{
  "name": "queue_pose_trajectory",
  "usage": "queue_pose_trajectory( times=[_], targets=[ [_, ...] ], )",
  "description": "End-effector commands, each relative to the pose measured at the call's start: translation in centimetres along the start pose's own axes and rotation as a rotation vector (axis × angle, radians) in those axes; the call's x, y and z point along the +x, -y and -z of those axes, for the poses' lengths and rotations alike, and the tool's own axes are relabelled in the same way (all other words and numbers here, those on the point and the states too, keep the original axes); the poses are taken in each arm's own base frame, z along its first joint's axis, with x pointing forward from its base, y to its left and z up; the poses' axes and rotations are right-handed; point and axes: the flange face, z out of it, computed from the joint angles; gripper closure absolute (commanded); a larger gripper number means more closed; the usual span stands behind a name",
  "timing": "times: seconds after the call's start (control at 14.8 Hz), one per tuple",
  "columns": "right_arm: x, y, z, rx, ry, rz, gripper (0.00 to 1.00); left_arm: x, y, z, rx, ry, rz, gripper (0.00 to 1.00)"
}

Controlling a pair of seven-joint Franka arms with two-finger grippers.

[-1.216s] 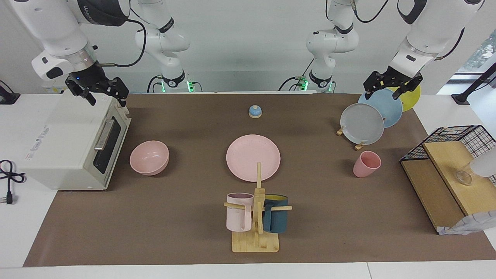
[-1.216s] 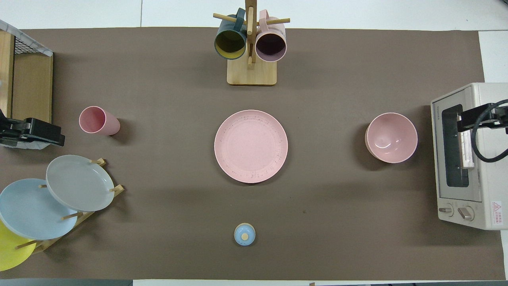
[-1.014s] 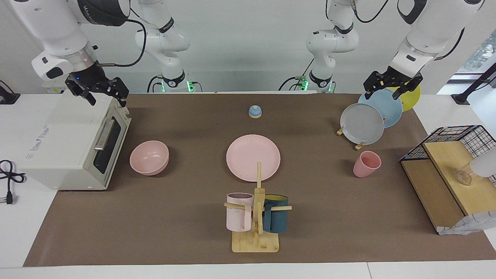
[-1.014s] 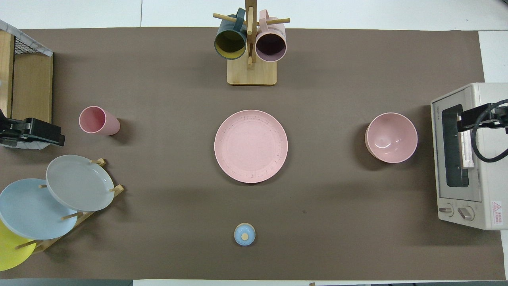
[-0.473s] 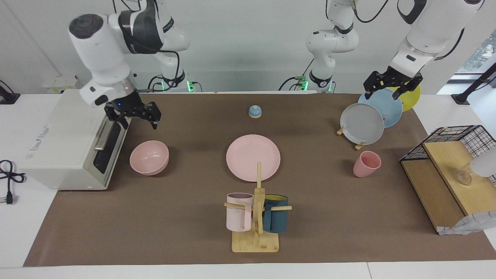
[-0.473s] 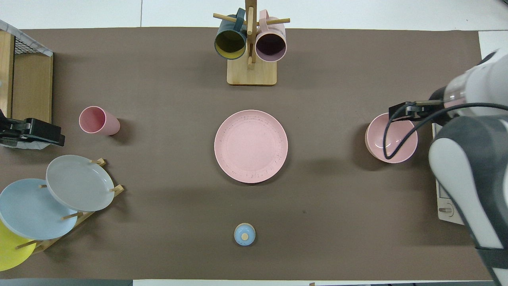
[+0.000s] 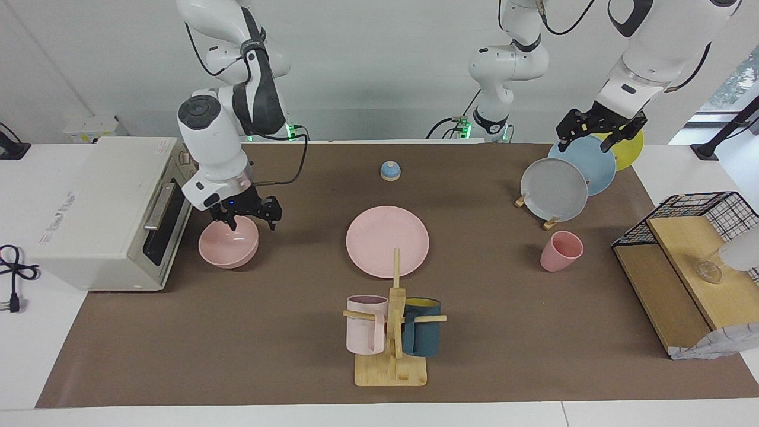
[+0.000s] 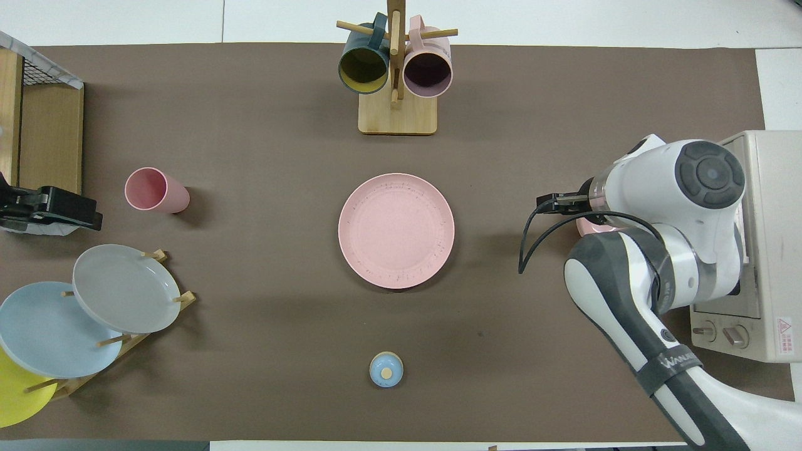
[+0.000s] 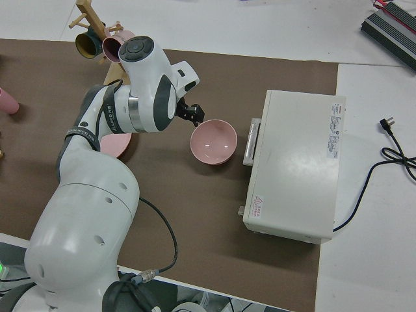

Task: Organize tableware
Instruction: 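Lower the right gripper onto the pink bowl rim and grasp it, then carry the bowl with the right gripper while the left gripper grasps the cup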

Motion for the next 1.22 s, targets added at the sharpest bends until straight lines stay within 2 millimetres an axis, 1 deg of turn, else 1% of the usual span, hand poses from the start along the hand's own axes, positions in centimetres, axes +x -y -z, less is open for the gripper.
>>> queue_pose_trajectory(
  times=[0.0,0.07,0.14,0.2,0.27,0.34,0.41,0.47,0.54,0.61,0.68,0.74,0.81,0.88,0.95,1.01,1.08,1.15],
  targets=[
    [-1.3,-0.9,-1.9,0.007,0.003,0.009,0.0,-0.9,0.3,0.2,0.02,0.002,0.008,0.0],
    [-1.4,-0.9,-2.1,0.003,0.009,0.016,0.0,-0.9,0.3,0.2,0.02,0.002,0.008,0.0],
    [-1.5,-1.0,-2.3,-0.004,0.015,0.03,0.06,-0.9,0.3,0.2,0.02,0.002,0.008,0.0],
    [-1.7,-1.2,-2.9,-0.007,0.03,0.04,0.12,-0.9,0.3,0.2,0.02,0.002,0.008,0.0],
    [-1.7,-1.6,-3.1,-0.009,0.033,0.047,0.19,-0.9,0.3,0.2,0.02,0.002,0.008,0.0],
    [-1.9,-2.3,-3.8,-0.01,0.041,0.058,0.28,-0.9,0.3,0.2,0.02,0.002,0.008,0.0],
    [-2.1,-2.7,-4.1,-0.012,0.047,0.076,0.4,-0.9,0.3,0.2,0.02,0.002,0.008,0.0],
    [-2.0,-3.2,-4.1,-0.014,0.048,0.084,0.47,-0.9,0.3,0.2,0.02,0.002,0.008,0.0],
    [-2.1,-3.4,-4.2,-0.024,0.05,0.099,0.57,-0.9,0.2,0.2,0.02,0.002,0.007,0.0],
    [-2.4,-3.4,-4.4,-0.029,0.055,0.105,0.64,-0.9,0.1,0.2,0.021,0.002,0.005,0.0],
    [-2.4,-3.3,-4.4,-0.032,0.056,0.108,0.68,-1.0,0.1,0.1,0.021,0.004,0.005,0.0],
    [-2.4,-3.3,-4.4,-0.033,0.056,0.11,0.77,-0.9,0.1,0.2,0.021,0.002,0.007,0.0],
    [-2.5,-3.3,-4.5,-0.042,0.064,0.121,0.98,-0.9,0.1,0.2,0.021,0.001,0.007,0.0],
    [-2.4,-2.7,-4.2,-0.049,0.065,0.136,1.0,-0.9,0.0,0.2,0.021,0.002,0.009,0.0],
    [-2.3,-2.5,-4.0,-0.054,0.07,0.142,1.0,-0.9,0.0,0.2,0.021,-0.001,0.008,0.0],
    [-1.7,-1.8,-3.2,-0.054,0.072,0.144,1.0,-0.9,0.2,0.2,0.021,-0.002,0.01,0.0],
    [-1.1,-0.4,-2.3,-0.056,0.084,0.16,1.0,-0.9,0.2,0.2,0.021,-0.002,0.01,0.0],
    [-0.4,1.5,-1.3,-0.06,0.096,0.155,1.0,-0.9,0.3,0.2,0.02,-0.002,0.013,0.0]
  ],
)
